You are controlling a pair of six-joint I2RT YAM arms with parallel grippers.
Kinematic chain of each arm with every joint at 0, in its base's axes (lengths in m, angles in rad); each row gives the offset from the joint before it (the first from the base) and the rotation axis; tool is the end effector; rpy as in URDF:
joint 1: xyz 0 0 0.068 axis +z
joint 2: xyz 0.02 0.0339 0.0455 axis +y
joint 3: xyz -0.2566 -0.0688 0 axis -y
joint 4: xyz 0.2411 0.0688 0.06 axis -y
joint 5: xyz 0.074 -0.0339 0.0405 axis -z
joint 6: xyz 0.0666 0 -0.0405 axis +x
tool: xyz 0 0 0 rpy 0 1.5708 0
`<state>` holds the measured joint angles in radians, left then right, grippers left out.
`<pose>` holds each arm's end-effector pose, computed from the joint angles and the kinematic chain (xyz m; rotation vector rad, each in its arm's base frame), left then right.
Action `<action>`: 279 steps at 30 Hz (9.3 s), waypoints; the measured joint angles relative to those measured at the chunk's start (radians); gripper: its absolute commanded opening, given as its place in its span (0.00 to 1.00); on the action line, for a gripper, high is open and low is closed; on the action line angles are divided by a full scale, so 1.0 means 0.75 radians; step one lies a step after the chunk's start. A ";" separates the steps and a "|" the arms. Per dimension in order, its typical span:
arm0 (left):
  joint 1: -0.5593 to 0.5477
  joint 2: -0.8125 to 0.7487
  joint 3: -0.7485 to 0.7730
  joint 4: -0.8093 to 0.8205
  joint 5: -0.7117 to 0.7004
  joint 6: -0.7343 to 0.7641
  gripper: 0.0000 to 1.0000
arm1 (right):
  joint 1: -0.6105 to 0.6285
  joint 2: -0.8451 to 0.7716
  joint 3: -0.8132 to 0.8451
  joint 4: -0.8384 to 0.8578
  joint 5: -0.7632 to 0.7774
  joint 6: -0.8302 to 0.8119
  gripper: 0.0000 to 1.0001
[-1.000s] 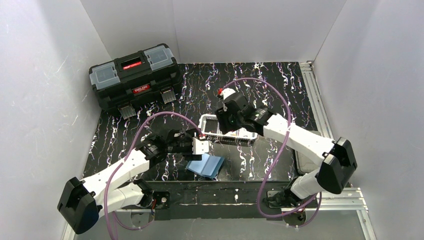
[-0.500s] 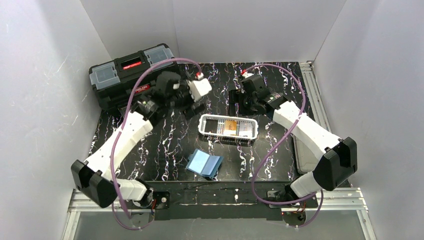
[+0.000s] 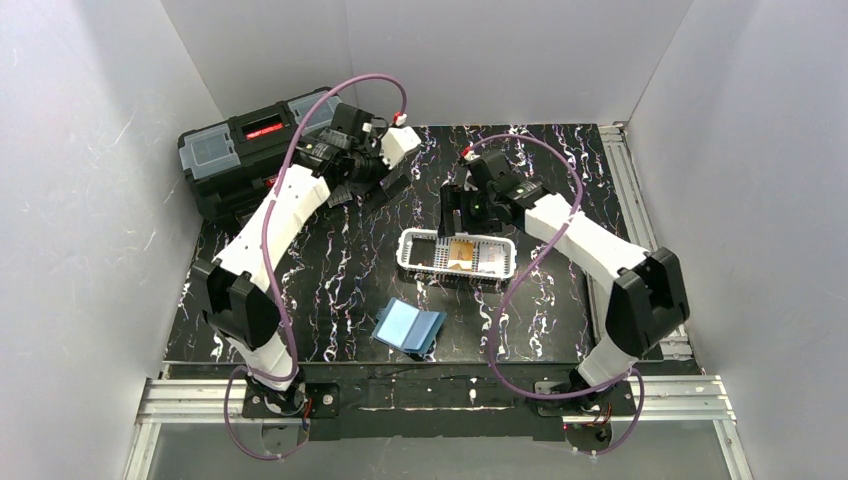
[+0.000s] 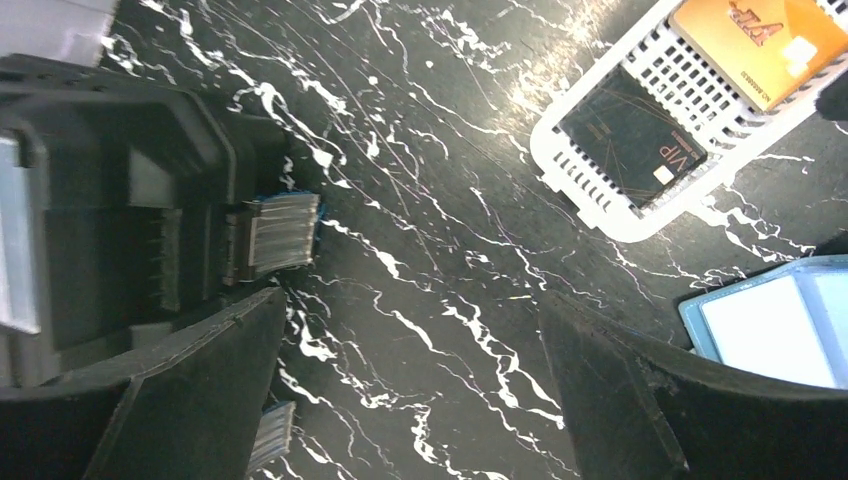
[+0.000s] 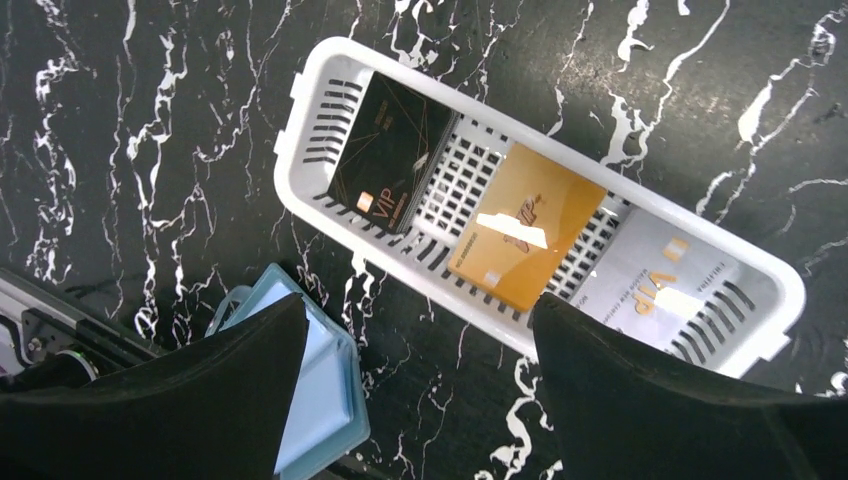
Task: Put the credit cards into the card holder
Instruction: Pick up the credit card from the storage box.
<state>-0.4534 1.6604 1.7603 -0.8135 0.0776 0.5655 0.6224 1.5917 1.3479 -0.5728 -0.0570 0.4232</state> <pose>0.3421 -0.1724 0.3609 1.1481 1.9721 -0.0300 0.2984 0.2188 0.2677 -0.2722 2.4451 0.5472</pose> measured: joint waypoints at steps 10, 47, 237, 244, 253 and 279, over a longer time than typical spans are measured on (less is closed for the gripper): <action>0.027 0.049 -0.281 0.047 0.067 -0.089 0.98 | 0.028 0.167 0.052 0.040 -0.032 0.029 0.82; -0.054 0.189 -0.581 0.667 0.297 -0.264 0.91 | -0.046 0.266 -0.082 0.352 -0.283 0.351 0.61; -0.069 0.147 -0.800 0.897 0.196 0.199 0.79 | -0.068 0.526 -0.093 0.653 -0.434 0.641 0.55; -0.064 0.147 -0.808 0.915 0.196 0.199 0.78 | -0.068 0.521 -0.090 0.596 -0.358 0.606 0.60; -0.065 0.148 -0.848 0.994 0.191 0.230 0.76 | -0.061 0.535 -0.057 0.595 -0.352 0.607 0.59; -0.064 0.153 -0.886 0.989 0.214 0.204 0.72 | -0.035 0.595 -0.003 0.626 -0.454 0.622 0.54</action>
<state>-0.5011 1.7752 1.0962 -0.0715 0.2379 0.7189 0.5961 2.0377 1.3457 -0.1036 -0.3973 0.8894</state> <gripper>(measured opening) 0.726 0.550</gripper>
